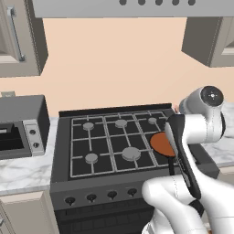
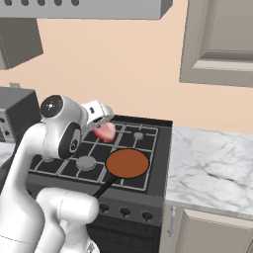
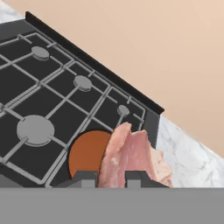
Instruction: Retrieve the steak from the fridge and place it on the saucepan with marinade on the stove.
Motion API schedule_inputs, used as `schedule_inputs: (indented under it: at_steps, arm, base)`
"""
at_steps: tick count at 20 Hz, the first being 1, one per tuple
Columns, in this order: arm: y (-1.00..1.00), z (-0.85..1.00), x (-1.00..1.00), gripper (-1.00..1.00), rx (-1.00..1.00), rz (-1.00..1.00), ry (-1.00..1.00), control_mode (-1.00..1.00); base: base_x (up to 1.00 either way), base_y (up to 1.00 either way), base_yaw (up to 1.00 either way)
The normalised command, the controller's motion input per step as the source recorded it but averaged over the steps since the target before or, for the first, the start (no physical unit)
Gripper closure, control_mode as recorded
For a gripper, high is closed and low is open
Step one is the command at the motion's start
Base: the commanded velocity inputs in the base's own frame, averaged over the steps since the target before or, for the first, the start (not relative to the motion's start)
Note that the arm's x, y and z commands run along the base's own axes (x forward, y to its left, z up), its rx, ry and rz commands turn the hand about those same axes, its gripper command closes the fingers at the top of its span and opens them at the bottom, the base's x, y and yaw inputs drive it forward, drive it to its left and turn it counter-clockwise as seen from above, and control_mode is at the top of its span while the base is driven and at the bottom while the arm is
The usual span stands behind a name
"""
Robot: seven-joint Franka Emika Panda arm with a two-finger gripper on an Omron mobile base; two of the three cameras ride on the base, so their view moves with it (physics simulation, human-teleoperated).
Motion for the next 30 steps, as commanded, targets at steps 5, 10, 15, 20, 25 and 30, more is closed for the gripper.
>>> schedule_inputs:
  at_steps: [5,10,15,20,25,30]
  arm:
    - [-0.02,-0.39,0.11,1.0,0.02,-0.01,0.24,-1.0]
    - [0.0,-0.47,0.16,1.0,0.06,0.0,0.15,-1.0]
    - [0.0,-0.4,0.36,1.0,0.01,0.0,0.0,-1.0]
    - [-0.01,-0.4,0.35,1.0,0.0,0.0,0.0,-1.0]
    - [-0.14,-0.39,0.26,1.0,0.0,0.0,0.01,-1.0]
    - [-0.16,-0.36,0.24,1.0,0.0,0.0,0.03,-1.0]
  base:
    - [0.0,0.0,0.0]
    - [0.0,0.0,0.0]
    - [0.0,0.0,0.0]
    - [0.0,0.0,0.0]
    - [0.0,0.0,0.0]
    - [0.0,0.0,0.0]
